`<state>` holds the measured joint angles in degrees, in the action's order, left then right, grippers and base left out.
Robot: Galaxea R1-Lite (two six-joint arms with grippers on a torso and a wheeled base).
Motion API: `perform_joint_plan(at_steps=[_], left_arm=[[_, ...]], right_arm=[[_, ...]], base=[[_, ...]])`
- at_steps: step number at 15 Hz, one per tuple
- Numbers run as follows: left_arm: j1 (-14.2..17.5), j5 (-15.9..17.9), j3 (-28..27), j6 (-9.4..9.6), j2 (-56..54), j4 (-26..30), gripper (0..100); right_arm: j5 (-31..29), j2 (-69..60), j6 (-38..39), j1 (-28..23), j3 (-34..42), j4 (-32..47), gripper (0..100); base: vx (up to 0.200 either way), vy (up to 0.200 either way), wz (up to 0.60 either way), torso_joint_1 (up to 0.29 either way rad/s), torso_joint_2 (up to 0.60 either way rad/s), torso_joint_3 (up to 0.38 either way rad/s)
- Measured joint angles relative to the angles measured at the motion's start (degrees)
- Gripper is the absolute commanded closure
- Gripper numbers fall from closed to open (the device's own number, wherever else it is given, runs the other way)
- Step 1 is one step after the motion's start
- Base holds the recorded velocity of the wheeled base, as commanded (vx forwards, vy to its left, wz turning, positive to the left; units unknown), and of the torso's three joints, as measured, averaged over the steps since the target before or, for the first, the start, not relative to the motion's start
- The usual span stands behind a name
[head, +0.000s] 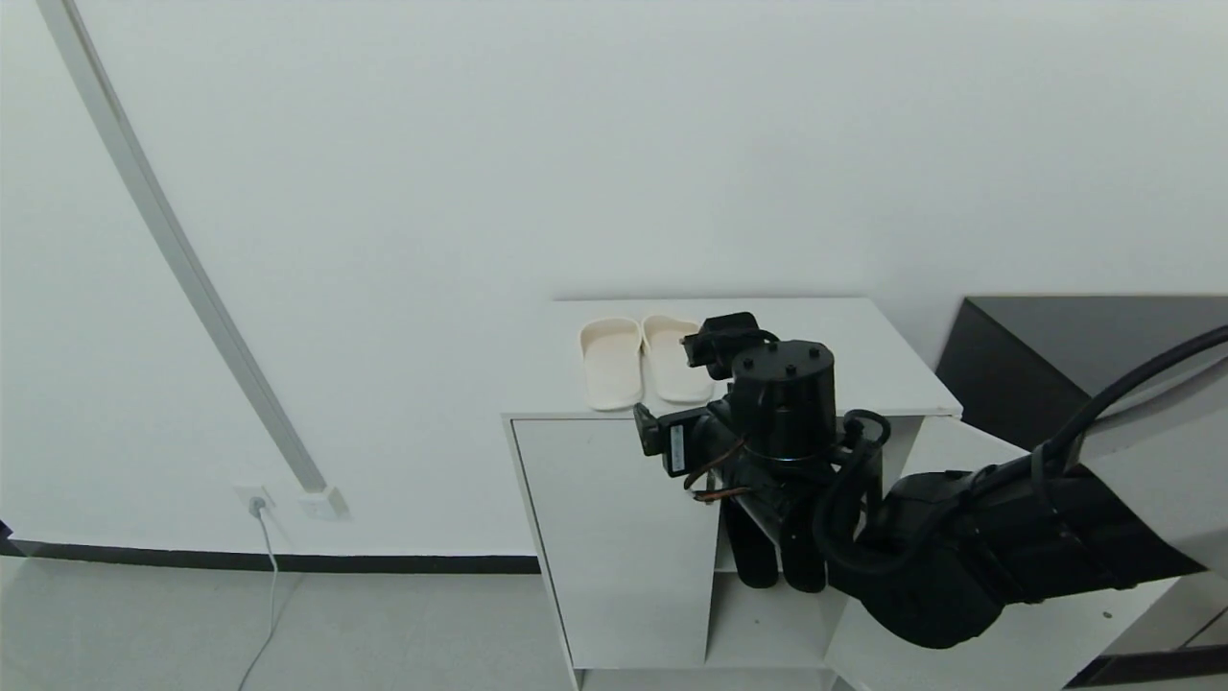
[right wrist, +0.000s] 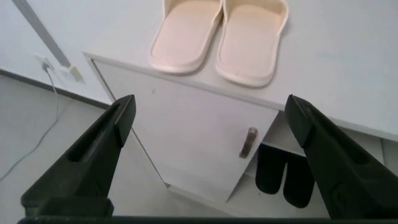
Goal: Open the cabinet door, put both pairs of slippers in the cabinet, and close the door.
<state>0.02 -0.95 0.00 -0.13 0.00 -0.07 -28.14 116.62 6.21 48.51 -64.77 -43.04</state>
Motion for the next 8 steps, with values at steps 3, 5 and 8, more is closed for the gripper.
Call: perform_joint_plan(at_steps=[3,5,8], left_arm=[[0.0,-0.2,0.0,-0.18,0.0,0.0,100],[0.0,-0.3,0.0,-0.18,0.0,0.0,100],[0.0,-0.4,0.0,-0.27,0.0,0.0,100]], right_arm=[[-1.3,-0.1,0.1,0.1,0.0,-0.1,0],[-1.4,-0.1,0.1,-0.4,0.4,0.0,0],[-1.4,-0.1,0.1,-0.4,0.6,0.1,0]], base=[[0.0,0.0,0.0,0.0,0.0,0.0],[0.0,0.0,0.0,0.0,0.0,0.0],[0.0,0.0,0.0,0.0,0.0,0.0]])
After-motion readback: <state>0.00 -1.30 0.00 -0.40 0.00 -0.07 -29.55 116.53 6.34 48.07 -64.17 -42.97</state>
